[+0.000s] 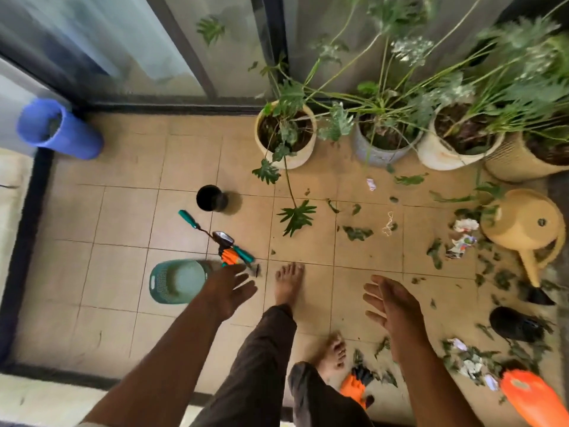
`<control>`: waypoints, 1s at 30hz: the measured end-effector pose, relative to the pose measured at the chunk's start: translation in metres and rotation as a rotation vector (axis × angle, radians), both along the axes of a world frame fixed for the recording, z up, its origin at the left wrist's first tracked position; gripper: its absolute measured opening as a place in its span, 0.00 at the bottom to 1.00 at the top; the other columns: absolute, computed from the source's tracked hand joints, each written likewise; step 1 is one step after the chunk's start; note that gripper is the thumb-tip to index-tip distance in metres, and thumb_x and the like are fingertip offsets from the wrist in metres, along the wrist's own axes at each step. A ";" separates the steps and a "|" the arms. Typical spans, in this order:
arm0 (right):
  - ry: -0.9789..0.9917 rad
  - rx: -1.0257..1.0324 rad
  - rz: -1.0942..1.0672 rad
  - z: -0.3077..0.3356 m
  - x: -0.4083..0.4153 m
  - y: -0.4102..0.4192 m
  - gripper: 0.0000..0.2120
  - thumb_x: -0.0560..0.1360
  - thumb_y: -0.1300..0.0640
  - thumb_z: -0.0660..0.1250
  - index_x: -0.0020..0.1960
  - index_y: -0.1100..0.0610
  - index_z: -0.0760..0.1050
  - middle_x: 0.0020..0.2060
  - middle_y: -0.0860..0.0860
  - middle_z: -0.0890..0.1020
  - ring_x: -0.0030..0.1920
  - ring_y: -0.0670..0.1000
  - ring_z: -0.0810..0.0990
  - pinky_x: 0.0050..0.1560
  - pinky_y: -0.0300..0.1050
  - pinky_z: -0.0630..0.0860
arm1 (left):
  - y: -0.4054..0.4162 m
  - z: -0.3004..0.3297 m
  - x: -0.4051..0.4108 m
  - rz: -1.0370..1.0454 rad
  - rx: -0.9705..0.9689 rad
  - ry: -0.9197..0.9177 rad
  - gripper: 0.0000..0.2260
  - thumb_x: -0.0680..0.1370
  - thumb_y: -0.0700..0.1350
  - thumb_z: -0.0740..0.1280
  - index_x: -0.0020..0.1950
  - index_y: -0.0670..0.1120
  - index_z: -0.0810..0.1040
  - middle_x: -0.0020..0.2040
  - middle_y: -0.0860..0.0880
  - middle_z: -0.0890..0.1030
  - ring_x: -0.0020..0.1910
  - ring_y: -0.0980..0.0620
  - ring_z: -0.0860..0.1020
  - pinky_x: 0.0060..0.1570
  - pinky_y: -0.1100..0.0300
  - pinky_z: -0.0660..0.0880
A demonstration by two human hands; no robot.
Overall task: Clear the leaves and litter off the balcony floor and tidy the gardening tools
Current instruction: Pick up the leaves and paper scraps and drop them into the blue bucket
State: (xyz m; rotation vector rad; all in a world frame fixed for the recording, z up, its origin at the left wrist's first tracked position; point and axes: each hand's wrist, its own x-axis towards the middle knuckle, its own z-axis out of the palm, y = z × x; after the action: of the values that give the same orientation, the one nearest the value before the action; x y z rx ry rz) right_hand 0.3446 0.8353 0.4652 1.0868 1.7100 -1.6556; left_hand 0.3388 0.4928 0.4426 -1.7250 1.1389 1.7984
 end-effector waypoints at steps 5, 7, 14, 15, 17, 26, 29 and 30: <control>0.048 -0.027 -0.014 -0.113 -0.054 -0.013 0.14 0.86 0.50 0.62 0.68 0.53 0.78 0.61 0.53 0.84 0.63 0.55 0.83 0.64 0.61 0.79 | 0.015 -0.126 -0.067 -0.145 -0.051 0.023 0.05 0.86 0.40 0.66 0.60 0.43 0.81 0.55 0.42 0.82 0.54 0.43 0.81 0.56 0.47 0.83; 0.075 -0.026 -0.005 -0.165 -0.073 -0.014 0.13 0.86 0.50 0.62 0.67 0.52 0.79 0.61 0.52 0.85 0.62 0.54 0.83 0.62 0.58 0.80 | 0.008 -0.188 -0.084 -0.218 -0.072 0.021 0.08 0.88 0.40 0.62 0.62 0.42 0.80 0.49 0.43 0.84 0.52 0.44 0.81 0.61 0.45 0.80; 0.102 -0.025 0.070 -0.317 -0.114 -0.027 0.12 0.86 0.51 0.63 0.66 0.51 0.79 0.60 0.50 0.86 0.61 0.52 0.85 0.61 0.57 0.81 | -0.017 -0.372 -0.087 -0.817 -0.273 -0.017 0.21 0.71 0.43 0.77 0.63 0.48 0.81 0.64 0.43 0.83 0.63 0.41 0.83 0.65 0.44 0.80; 0.098 -0.022 0.091 -0.333 -0.116 -0.028 0.11 0.86 0.51 0.63 0.66 0.50 0.80 0.59 0.49 0.86 0.61 0.51 0.84 0.61 0.57 0.81 | -0.017 -0.392 -0.086 -0.938 -0.325 -0.010 0.21 0.70 0.44 0.81 0.62 0.50 0.82 0.61 0.46 0.85 0.61 0.43 0.84 0.63 0.46 0.81; 0.093 -0.005 0.144 -0.362 -0.119 -0.030 0.10 0.85 0.50 0.64 0.63 0.47 0.81 0.58 0.48 0.86 0.60 0.50 0.84 0.61 0.56 0.81 | -0.019 -0.430 -0.083 -1.196 -0.479 0.002 0.19 0.71 0.47 0.84 0.59 0.52 0.83 0.55 0.52 0.84 0.54 0.50 0.83 0.55 0.54 0.81; -0.035 -0.015 0.523 -0.428 -0.146 0.000 0.09 0.84 0.46 0.65 0.62 0.43 0.80 0.59 0.45 0.86 0.60 0.47 0.84 0.57 0.50 0.80 | -0.036 -0.505 -0.087 -1.579 -0.647 0.068 0.10 0.77 0.48 0.77 0.55 0.55 0.80 0.47 0.56 0.77 0.49 0.53 0.80 0.45 0.62 0.71; 0.026 0.058 0.588 -0.438 -0.185 0.016 0.11 0.85 0.47 0.64 0.64 0.43 0.80 0.59 0.44 0.85 0.61 0.47 0.83 0.62 0.52 0.80 | -0.040 -0.530 -0.094 -1.459 -0.795 0.282 0.21 0.81 0.56 0.69 0.74 0.61 0.73 0.75 0.54 0.75 0.76 0.45 0.74 0.71 0.56 0.71; 0.054 0.084 0.608 -0.439 -0.196 0.021 0.11 0.85 0.47 0.64 0.64 0.43 0.81 0.58 0.43 0.85 0.61 0.48 0.83 0.63 0.53 0.80 | -0.020 -0.537 -0.069 -1.464 -0.674 0.291 0.28 0.84 0.59 0.62 0.83 0.62 0.59 0.85 0.55 0.57 0.84 0.43 0.60 0.80 0.50 0.59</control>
State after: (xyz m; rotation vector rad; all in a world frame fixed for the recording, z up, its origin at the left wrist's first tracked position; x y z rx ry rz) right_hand 0.1482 0.8559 0.0258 0.4761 1.9096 -1.2396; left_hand 0.2698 0.4730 -0.0941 -0.3465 2.3687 0.7017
